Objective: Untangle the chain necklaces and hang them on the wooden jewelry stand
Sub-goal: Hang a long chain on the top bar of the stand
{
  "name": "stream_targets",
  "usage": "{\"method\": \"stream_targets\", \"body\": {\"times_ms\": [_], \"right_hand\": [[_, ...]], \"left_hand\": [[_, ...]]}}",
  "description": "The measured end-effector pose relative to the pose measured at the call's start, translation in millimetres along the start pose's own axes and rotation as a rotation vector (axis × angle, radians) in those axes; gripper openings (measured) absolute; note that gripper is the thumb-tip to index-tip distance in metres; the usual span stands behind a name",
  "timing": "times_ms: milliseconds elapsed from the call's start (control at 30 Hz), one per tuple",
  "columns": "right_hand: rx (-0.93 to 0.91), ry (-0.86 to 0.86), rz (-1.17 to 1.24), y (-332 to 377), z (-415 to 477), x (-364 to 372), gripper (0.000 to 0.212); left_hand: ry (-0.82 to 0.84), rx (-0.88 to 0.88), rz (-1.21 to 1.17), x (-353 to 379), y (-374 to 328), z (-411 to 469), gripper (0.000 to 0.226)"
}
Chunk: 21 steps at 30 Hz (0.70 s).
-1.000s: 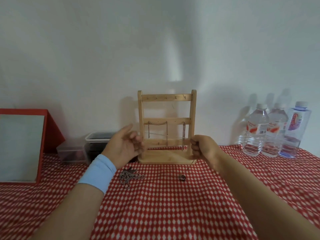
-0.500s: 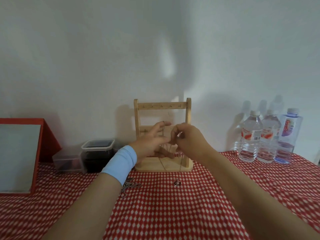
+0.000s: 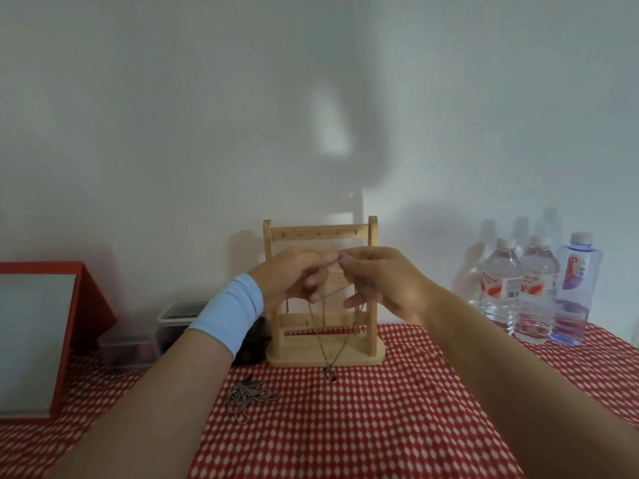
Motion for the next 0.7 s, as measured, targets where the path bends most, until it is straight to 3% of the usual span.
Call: {"method": "stream_targets", "body": {"times_ms": [67,133,300,433,567,700], "right_hand": [[0.073,0.064,-0.025,-1,-4,1,0.018],[0.127,0.087,-0.062,0,-9,1,0.028],[0.146,0.111,0.054,1,-7,-6,0.047],[0.088,-0.019,0.274,1,1,-26,0.043],[0.079,-0.054,0.242,-7,9,-34,0.032],[-0.014,-0.223,0.181,-4,20,-44,0.022]], "left_hand": [[-0.055,-0.009,0.021,-8,1,-1,0.035],[-0.095,-0.021,0.0,-12,4,-3,0.03],[0.003,-0.109,-0.006,-5,17,-3,0.038],[0.002,-0.066,-0.331,-9,22,-1,0.027],[-0.17,-0.022,-0.35,-21,24,11,0.015],[-0.541,-0.006,-0.248,-38,19,22,0.014]]}}
Point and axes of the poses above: each hand's wrist, its own z-axis towards the middle knuckle, its own x-axis out of the palm, y = z × x, the point moved 6 cm from there along z, towards the middle knuckle, and after that the axes turned 3 degrees about z, right-handed, at the moved point
